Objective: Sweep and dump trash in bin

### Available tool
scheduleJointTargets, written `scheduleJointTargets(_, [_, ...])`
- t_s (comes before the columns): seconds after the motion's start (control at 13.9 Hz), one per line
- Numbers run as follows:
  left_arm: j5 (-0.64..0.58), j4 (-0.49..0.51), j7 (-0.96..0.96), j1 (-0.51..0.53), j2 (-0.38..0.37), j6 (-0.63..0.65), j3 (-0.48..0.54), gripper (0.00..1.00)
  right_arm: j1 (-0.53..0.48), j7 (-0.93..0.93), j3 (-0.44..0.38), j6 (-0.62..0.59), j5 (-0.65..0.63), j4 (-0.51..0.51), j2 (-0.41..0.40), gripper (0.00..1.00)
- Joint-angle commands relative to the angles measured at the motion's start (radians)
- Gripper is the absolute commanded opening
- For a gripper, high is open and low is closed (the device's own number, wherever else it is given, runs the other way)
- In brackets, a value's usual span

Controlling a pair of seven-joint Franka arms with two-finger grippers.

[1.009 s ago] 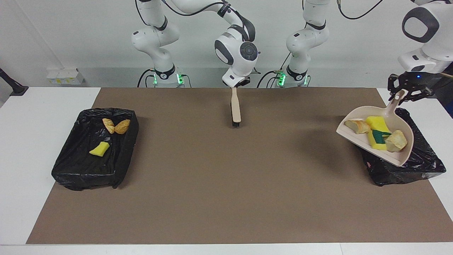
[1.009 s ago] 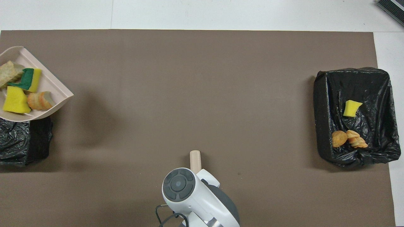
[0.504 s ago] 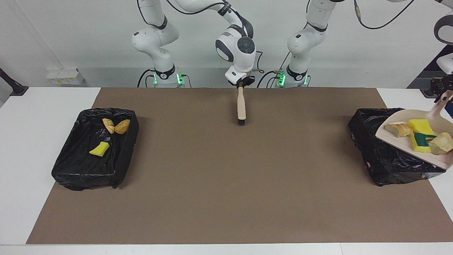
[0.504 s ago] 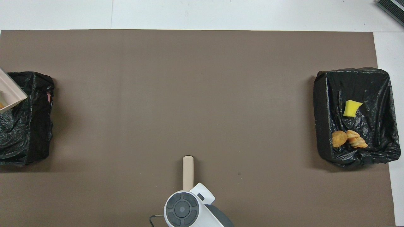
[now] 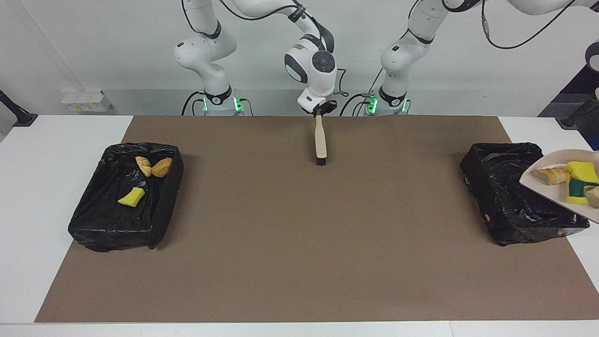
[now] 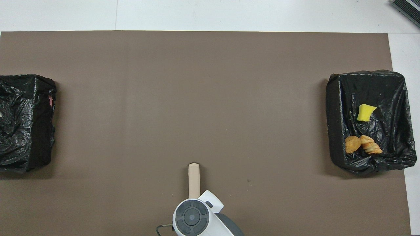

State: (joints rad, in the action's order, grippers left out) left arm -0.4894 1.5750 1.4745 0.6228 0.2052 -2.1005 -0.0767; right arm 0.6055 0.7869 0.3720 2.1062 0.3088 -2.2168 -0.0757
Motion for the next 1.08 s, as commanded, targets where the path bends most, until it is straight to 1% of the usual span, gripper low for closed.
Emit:
scheduleJointTargets(0.0, [-0.113, -0.024, 0.026, 0.002, 0.011, -0.033, -0.003, 0.0, -0.035, -0.048, 0.002, 0.012, 0.032, 0.021, -0.013, 0.31])
scheduleJointTargets(0.14, [-0.21, -0.015, 0.03, -0.014, 0.011, -0.03, -0.003, 0.0, -0.055, -0.051, 0.002, 0.018, 0.03, 0.045, -0.032, 0.43])
scheduleJointTargets(0.29, [-0.227, 0.002, 0.035, -0.037, 0.007, -0.01, -0.006, 0.0, -0.07, -0.043, 0.001, 0.023, 0.03, 0.058, -0.045, 0.53])
scheduleJointTargets(0.36, [-0.26, 0.007, 0.035, -0.061, 0.003, -0.004, -0.005, 0.0, -0.076, -0.035, -0.001, 0.023, 0.03, 0.072, -0.052, 0.57])
scheduleJointTargets(0.5, [-0.346, 0.007, 0.055, -0.069, 0.002, -0.012, -0.008, 0.0, -0.119, -0.029, -0.002, 0.015, 0.03, 0.107, -0.05, 0.68])
scheduleJointTargets(0.58, [-0.38, 0.004, 0.079, -0.087, 0.0, -0.015, -0.008, 0.0, -0.14, -0.026, -0.004, 0.017, 0.009, 0.115, -0.041, 0.77])
scheduleJointTargets(0.65, [-0.415, 0.0, 0.082, -0.101, -0.003, -0.01, -0.008, 0.0, -0.157, -0.028, -0.01, 0.017, -0.008, 0.12, -0.024, 0.79])
scheduleJointTargets(0.79, [-0.478, -0.007, 0.113, -0.139, -0.006, -0.004, -0.008, 0.0, -0.243, -0.032, -0.008, 0.014, -0.08, 0.12, 0.011, 0.91])
scheduleJointTargets(0.86, [-0.5, -0.01, 0.125, -0.144, -0.01, -0.004, -0.011, 0.0, -0.281, -0.028, -0.008, 0.011, -0.117, 0.115, 0.031, 0.95])
scheduleJointTargets(0.94, [-0.52, -0.013, 0.131, -0.149, -0.013, -0.006, -0.011, 0.0, -0.318, -0.029, -0.01, 0.008, -0.155, 0.115, 0.043, 0.95])
scheduleJointTargets(1.01, [-0.543, -0.019, 0.144, -0.164, -0.015, -0.006, -0.011, 0.0, -0.367, -0.035, -0.008, 0.009, -0.213, 0.118, 0.048, 0.98])
